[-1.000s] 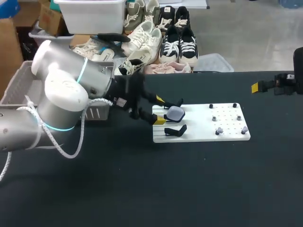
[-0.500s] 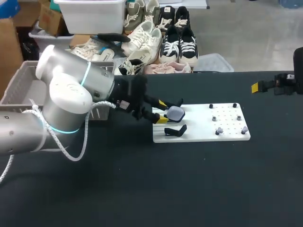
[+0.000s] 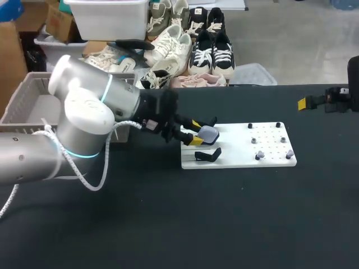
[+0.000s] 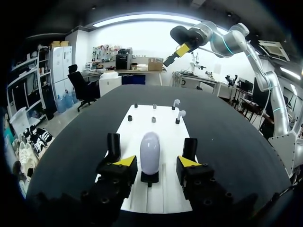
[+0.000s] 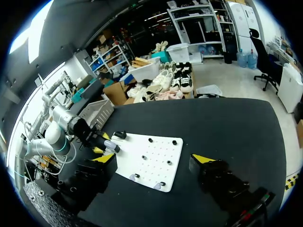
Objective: Pick up each earbud case from the left stands, insert the matching earbuds, close the lid, and place the case in the box.
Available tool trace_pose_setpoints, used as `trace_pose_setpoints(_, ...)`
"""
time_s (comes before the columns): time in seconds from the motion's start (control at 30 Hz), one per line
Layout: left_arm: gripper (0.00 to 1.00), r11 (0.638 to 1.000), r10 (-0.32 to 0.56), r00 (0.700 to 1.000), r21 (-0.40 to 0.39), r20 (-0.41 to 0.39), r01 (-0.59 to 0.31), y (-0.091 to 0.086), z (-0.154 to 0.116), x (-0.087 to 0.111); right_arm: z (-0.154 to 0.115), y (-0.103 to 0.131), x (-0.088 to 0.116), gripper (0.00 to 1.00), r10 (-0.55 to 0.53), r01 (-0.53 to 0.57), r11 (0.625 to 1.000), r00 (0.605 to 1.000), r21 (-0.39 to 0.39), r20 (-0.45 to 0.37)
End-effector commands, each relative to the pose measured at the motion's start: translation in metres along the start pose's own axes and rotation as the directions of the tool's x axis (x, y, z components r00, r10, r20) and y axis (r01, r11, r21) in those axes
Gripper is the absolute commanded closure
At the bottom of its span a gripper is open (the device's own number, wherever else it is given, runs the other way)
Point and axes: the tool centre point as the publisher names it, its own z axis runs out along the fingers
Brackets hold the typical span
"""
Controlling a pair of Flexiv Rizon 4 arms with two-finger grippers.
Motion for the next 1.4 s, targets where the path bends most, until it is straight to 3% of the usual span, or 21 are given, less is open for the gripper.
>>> trace_pose_setpoints(0.03,0.44,1.000,-0.001,1.000,0.006,0.000,0.001,0.008,0.005,0.001,0.000,0.000,0.000,0.00,0.000,0.000,1.000,1.000,0.000,0.000)
trace_pose_setpoints(0.93,0.56,0.999,-0.027,1.000,0.031,0.015,0.026,0.007,0.012,-0.002,0.000,0.000,0.000,0.00,0.000,0.000,1.000,1.000,0.000,0.000)
trace_pose_setpoints(1.3,0.55,0.999,-0.036,0.999,0.023,0.018,0.036,0.006,0.014,0.001,0.000,0.000,0.000,0.00,0.000,0.000,1.000,1.000,0.000,0.000)
trace_pose_setpoints(1.4,0.59,0.999,-0.033,0.999,0.022,0.018,0.033,0.006,0.015,0.001,0.000,0.000,0.000,0.00,0.000,0.000,1.000,1.000,0.000,0.000)
